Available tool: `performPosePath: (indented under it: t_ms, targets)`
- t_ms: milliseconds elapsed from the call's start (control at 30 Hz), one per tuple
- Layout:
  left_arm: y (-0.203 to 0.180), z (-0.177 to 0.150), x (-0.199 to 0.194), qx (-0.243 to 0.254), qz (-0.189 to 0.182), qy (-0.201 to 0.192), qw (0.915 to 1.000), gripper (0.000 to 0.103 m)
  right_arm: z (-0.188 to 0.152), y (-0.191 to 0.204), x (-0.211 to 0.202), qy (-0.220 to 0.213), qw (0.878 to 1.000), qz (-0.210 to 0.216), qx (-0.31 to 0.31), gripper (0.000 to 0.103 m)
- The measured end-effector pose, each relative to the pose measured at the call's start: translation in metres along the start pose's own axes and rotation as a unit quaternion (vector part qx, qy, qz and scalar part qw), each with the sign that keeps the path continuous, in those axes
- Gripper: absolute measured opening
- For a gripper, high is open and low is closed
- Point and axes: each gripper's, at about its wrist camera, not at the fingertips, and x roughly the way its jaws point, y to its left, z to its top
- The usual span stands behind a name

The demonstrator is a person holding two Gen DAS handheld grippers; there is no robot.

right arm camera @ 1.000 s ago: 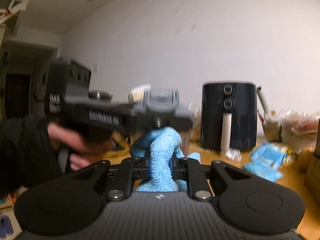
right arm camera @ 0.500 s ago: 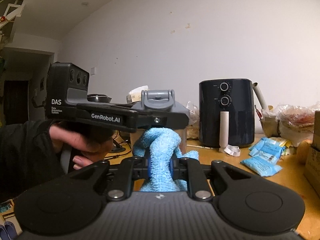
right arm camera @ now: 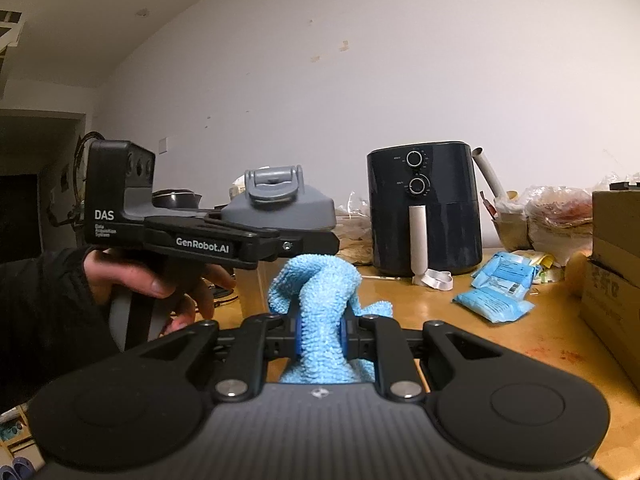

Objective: Clean container
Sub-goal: 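Rotate the shaker bottle by its grey lid with the left gripper while the right gripper holds the cloth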

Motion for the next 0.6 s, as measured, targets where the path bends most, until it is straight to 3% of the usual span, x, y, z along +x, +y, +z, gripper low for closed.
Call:
performPosePath:
  t_ms: [167,367,600]
  targets:
    - [-0.009,-0.001,0.001,0.021,0.024,0.009,0.9994,0.097,-0.001,-0.004,0.000,-0.001,1.000,-0.004,0.007,0.013]
    - [-0.007,-0.002,-0.001,-0.024,0.046,0.013,0.9985,0.097,-0.002,-0.006,-0.001,0.000,1.000,-0.007,0.011,0.014]
    - [-0.016,-0.005,-0.005,-0.032,0.085,0.011,0.9958,0.098,-0.004,-0.007,-0.004,0.001,1.000,-0.010,0.014,0.014]
